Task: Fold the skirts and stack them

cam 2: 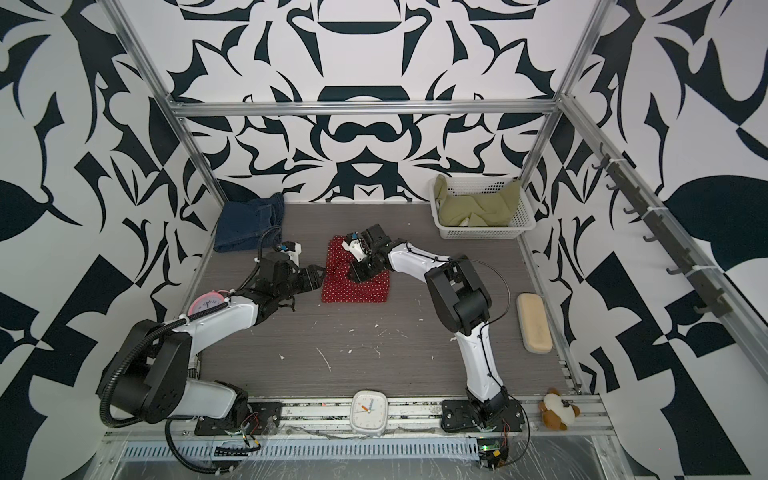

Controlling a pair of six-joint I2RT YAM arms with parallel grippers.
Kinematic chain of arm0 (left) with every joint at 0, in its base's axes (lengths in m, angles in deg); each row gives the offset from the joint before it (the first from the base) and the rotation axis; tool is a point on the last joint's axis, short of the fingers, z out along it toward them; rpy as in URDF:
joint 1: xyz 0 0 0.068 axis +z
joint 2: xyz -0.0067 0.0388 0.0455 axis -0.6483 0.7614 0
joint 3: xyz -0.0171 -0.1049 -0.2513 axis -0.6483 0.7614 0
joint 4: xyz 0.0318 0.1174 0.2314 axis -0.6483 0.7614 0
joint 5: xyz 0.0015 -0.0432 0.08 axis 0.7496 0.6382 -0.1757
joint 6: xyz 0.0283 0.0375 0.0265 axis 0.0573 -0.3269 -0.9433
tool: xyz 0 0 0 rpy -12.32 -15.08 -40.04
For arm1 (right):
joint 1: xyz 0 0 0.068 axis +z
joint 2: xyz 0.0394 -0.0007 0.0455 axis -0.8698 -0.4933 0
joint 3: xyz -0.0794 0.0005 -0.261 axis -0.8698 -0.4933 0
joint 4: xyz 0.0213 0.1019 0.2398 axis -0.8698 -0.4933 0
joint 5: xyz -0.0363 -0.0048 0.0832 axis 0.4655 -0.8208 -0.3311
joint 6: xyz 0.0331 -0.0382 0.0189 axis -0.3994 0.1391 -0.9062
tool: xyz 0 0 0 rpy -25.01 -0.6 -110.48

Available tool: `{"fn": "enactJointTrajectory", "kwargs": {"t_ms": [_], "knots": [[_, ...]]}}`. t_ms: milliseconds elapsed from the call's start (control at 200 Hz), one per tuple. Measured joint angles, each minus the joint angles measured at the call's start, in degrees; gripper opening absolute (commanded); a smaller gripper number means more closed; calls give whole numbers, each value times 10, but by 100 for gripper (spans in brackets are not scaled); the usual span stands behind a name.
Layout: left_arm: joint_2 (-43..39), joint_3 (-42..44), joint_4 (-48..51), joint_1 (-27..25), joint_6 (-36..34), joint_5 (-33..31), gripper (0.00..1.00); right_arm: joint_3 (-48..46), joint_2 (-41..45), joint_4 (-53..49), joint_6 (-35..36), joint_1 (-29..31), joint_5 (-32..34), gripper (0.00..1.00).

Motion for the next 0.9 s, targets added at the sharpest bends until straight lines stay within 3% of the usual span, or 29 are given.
{"fn": "enactJointTrajectory", "kwargs": {"t_ms": [150,310,505,575,720,900], "knots": [[0,2,7,0,0,-5,67,0,23,-15,0,16,50,8],[0,2,8,0,2,-10,67,-4,59,-18,1,60,173,8],[0,2,8,0,4,-17,67,-58,70,15,-8,125,299,29],[0,3,8,0,4,-20,67,-81,68,23,-13,144,317,38],[0,6,8,0,6,-24,67,-116,64,43,-11,170,329,46],[0,7,12,0,9,-24,70,-152,96,71,-5,173,282,59]]}}
